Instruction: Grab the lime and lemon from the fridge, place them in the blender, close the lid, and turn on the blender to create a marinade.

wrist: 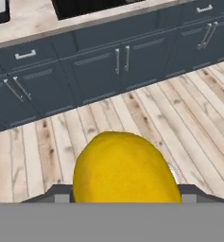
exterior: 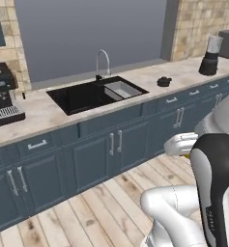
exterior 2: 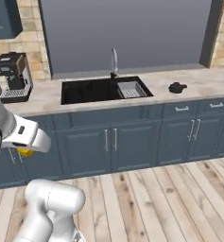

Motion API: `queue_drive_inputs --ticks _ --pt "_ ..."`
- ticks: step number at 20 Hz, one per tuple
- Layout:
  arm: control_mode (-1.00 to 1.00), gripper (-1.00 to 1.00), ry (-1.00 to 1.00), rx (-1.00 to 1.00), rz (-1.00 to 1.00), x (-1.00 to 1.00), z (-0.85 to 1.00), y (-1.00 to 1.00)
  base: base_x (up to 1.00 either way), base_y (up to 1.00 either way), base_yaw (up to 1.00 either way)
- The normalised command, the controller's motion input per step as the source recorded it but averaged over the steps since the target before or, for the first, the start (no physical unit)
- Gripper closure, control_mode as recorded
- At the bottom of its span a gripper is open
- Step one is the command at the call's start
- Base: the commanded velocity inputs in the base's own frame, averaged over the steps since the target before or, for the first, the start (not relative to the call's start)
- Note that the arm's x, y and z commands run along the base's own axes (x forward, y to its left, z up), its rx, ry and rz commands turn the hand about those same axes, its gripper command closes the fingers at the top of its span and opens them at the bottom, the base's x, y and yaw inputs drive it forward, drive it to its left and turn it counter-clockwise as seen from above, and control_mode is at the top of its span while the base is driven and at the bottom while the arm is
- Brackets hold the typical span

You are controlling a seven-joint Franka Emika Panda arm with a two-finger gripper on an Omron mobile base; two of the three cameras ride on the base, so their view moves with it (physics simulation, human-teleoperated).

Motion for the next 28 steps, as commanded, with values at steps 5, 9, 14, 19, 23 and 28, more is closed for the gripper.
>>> queue_drive_inputs --ticks 5,9,14,19,23,28 --pt "1.00 1.00 0.00 0.00 0.00 0.00 0.00 0.00 0.97 -1.00 0.11" --pt "1.00 1.00 0.00 0.00 0.00 0.00 0.00 0.00 0.94 -1.00 0.15" --pt "1.00 1.00 0.00 0.00 0.00 0.00 0.00 0.00 0.91 -1.00 0.16" --pt "1.00 1.00 0.00 0.00 0.00 0.00 0.00 0.00 0.91 -1.00 0.18" --pt "1.00 1.00 0.00 0.00 0.00 0.00 0.00 0.00 0.93 -1.00 0.20" --pt "1.00 1.00 0.00 0.00 0.00 0.00 0.00 0.00 0.99 -1.00 0.23"
